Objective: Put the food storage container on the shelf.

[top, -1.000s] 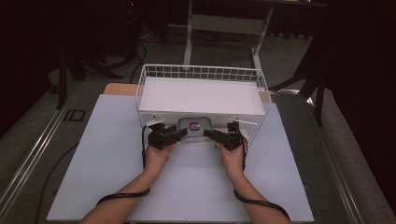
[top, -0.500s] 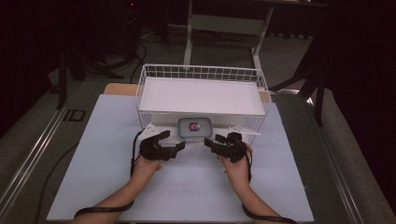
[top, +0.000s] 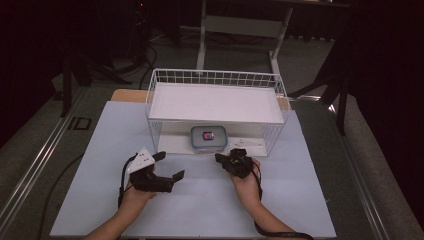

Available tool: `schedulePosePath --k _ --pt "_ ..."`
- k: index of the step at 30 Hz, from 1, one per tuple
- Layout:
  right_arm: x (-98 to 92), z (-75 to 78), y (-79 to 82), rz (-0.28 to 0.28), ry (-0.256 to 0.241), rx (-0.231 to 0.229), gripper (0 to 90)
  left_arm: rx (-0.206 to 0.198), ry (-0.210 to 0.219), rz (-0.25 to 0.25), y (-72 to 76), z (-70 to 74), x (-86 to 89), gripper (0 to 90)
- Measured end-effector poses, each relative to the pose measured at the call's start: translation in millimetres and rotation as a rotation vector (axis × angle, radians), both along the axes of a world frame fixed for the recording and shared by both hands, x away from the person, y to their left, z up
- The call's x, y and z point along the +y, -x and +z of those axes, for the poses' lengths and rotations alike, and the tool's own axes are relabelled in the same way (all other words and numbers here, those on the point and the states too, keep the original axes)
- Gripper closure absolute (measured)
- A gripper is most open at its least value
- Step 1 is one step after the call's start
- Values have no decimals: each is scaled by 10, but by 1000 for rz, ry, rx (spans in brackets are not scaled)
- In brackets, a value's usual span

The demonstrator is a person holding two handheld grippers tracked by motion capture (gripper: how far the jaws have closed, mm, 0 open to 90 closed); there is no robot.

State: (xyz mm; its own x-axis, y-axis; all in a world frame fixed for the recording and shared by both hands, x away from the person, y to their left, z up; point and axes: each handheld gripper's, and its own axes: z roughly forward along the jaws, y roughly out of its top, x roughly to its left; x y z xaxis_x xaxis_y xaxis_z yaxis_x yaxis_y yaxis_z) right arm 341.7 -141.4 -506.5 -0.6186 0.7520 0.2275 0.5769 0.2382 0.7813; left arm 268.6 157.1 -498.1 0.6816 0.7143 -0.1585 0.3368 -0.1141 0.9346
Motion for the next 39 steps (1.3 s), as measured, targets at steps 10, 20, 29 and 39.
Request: schedulePosePath --k 10,20,29,39 --pt "193 -79 -205 -12 18 4 900 -10 47 -11 40 -145 113 26" --pt "365 -109 -444 -35 22 -11 899 -25 66 15 29 -119 172 26" --pt "345 -142 -601 -118 -21 77 897 -15 73 4 36 -136 151 26" --pt "378 -180 -719 -118 0 17 897 -4 75 7 34 -141 147 26"
